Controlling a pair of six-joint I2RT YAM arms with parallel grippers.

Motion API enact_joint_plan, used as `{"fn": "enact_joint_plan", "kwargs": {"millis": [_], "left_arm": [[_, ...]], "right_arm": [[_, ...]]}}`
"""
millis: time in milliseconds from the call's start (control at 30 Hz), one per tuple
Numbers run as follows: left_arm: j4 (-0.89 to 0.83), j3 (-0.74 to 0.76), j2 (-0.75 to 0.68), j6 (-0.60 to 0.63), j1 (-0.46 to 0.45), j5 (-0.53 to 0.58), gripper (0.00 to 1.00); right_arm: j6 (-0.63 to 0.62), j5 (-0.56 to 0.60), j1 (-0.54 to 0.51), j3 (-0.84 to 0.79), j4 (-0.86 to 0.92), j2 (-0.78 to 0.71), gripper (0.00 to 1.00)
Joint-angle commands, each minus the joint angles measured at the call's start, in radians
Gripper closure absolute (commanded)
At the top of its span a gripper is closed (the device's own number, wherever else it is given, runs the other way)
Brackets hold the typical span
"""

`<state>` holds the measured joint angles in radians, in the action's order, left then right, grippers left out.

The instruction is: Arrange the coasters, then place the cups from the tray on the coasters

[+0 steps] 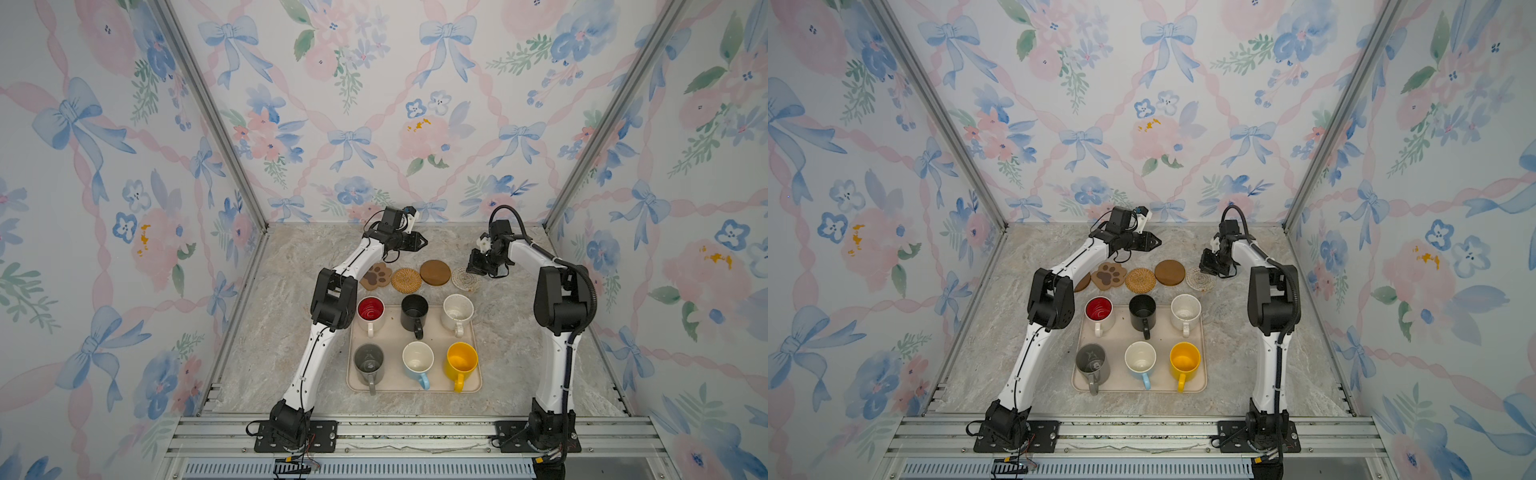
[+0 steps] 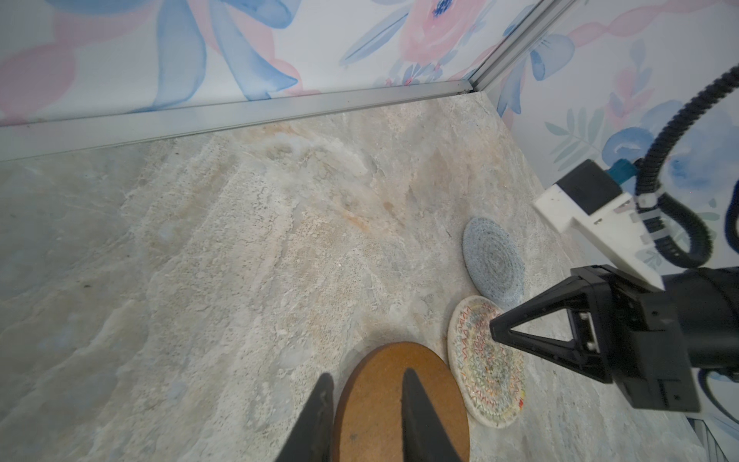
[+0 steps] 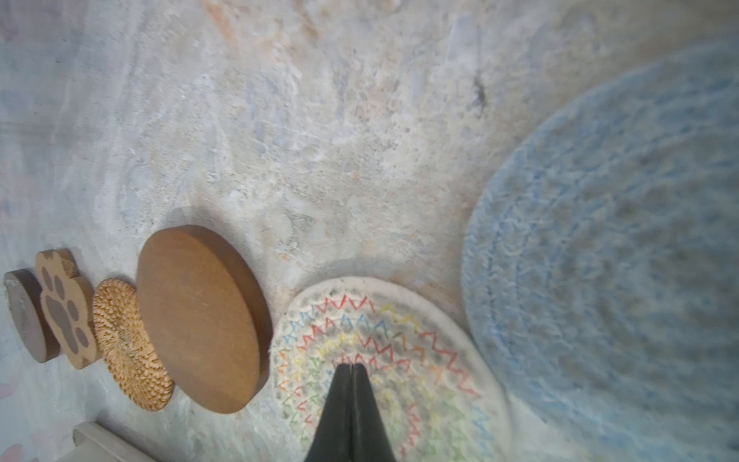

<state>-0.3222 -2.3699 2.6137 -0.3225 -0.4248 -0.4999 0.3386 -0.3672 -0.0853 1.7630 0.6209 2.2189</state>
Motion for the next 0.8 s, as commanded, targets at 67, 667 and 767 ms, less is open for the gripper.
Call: {"fn": "enact_joint_plan", "kwargs": {"millis": [67, 667, 767], "left_arm": [[-0.012, -0.095, 0.089, -0.030, 0.015, -0.047, 0.74], [-0.012, -0.184, 0.204, -0.050, 0.038, -0.180, 0.80], [-0.018, -0.183, 0.215, -0.048, 0.043, -0.202, 0.80]], "right_arm": [[0.044, -0.079, -0.029, 0.071, -0.071, -0.027, 0.97], [0.144, -0.301, -0.085, 0.444, -0.065, 0.314, 0.98], [0.137, -0.294, -0.088, 0.444, -0.061, 0.323, 0.98]]}}
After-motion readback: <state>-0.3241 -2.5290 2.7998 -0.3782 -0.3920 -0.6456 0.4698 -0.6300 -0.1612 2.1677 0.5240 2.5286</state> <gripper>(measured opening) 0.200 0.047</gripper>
